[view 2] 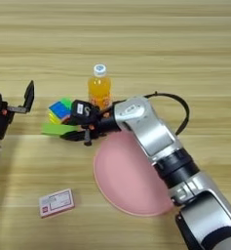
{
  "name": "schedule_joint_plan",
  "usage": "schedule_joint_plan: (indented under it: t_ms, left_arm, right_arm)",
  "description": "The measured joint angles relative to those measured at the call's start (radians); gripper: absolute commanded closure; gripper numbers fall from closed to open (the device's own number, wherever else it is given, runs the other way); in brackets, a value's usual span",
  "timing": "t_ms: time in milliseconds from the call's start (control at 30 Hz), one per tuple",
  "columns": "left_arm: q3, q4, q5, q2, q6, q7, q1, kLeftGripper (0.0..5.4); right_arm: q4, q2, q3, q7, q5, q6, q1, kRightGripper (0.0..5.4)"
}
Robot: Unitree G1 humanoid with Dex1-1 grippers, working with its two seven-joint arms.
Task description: Move the objects on the table
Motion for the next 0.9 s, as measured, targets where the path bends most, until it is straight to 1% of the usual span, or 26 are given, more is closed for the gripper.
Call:
schedule_joint_plan:
  t_ms: [167,233,367,500,767,900]
  left_arm:
    - [0.001,0.004,0.0,0.0,0.0,0.0,-0.003,0.0]
    - [0.002,0.007,0.0,0.001,0.0,-0.001,-0.003,0.0]
    - [0.004,0.007,0.0,0.001,-0.001,-0.001,-0.004,0.0]
    - [0.007,0.009,0.0,0.002,-0.004,-0.002,-0.003,0.0]
    - [0.007,0.009,0.0,0.002,-0.006,-0.003,-0.003,0.0]
    - [0.007,0.009,0.0,0.002,-0.006,-0.003,-0.003,0.0]
  right_arm:
    - [-0.107,-0.056,-0.048,-0.001,0.045,0.026,0.045,4.02]
    - [-0.154,-0.092,-0.079,-0.001,0.069,0.028,0.078,4.02]
    - [-0.196,-0.146,-0.119,-0.005,0.091,0.038,0.125,4.02]
    - [-0.253,-0.209,-0.17,-0.01,0.13,0.041,0.201,4.02]
    - [-0.292,-0.299,-0.256,-0.023,0.171,0.03,0.331,4.02]
    - [-0.289,-0.328,-0.269,-0.024,0.172,0.006,0.381,4.02]
